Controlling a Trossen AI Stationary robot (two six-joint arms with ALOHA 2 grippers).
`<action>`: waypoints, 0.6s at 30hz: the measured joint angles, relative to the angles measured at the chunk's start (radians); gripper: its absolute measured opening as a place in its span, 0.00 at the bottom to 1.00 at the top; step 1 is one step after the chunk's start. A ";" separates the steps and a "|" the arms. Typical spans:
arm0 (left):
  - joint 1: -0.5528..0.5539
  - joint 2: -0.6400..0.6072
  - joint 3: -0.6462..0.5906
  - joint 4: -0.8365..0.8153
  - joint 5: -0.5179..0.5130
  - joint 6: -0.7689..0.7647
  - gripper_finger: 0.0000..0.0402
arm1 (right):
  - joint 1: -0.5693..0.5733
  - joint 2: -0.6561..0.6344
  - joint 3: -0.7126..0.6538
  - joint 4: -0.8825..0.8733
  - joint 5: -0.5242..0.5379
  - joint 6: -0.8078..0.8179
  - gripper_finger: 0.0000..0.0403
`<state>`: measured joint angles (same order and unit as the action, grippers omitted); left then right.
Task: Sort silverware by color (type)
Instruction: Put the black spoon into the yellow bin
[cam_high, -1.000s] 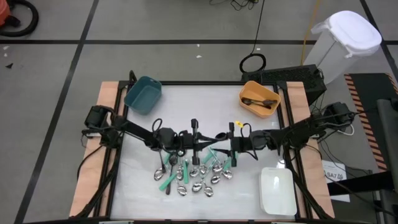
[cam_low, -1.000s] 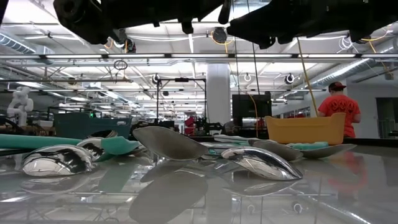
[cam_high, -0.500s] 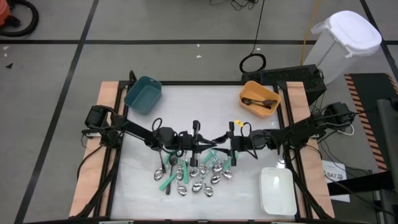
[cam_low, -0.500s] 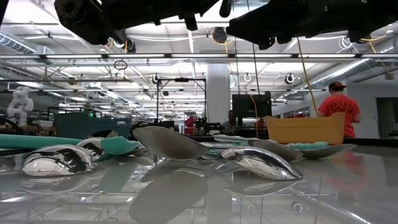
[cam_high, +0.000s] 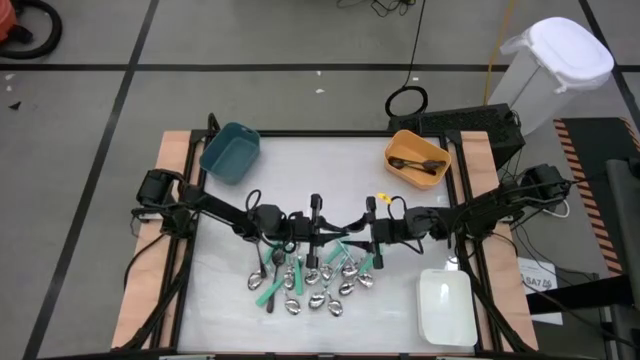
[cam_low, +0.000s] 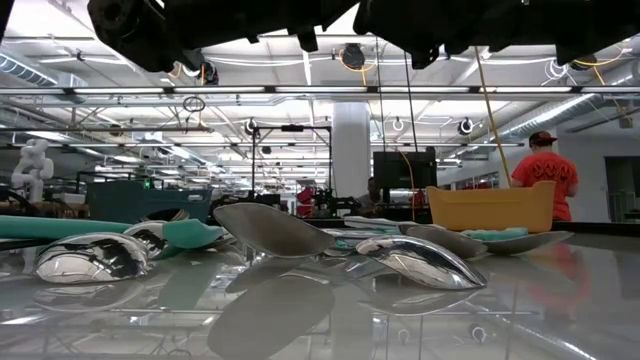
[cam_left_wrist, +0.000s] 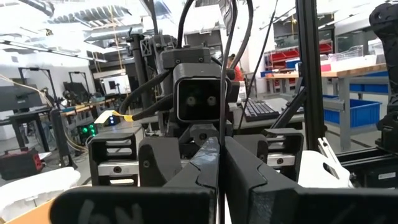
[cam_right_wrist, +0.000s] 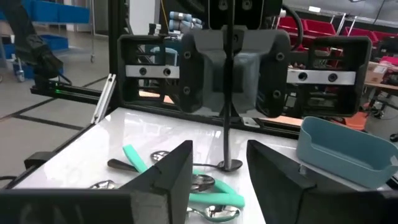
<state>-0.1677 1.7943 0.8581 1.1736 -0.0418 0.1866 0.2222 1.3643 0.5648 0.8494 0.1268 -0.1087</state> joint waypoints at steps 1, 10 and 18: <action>0.000 0.000 0.000 0.000 0.000 0.000 0.03 | 0.000 0.000 0.000 0.002 0.000 0.000 0.36; 0.001 0.000 0.019 0.000 0.000 0.000 0.03 | -0.005 0.000 0.000 0.008 0.000 0.001 0.20; 0.001 0.000 0.032 -0.037 -0.001 -0.006 0.03 | -0.007 0.000 0.000 0.039 0.000 -0.007 0.12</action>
<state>-0.1669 1.7943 0.8902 1.1370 -0.0425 0.1810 0.2153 1.3643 0.5648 0.8883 0.1272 -0.1160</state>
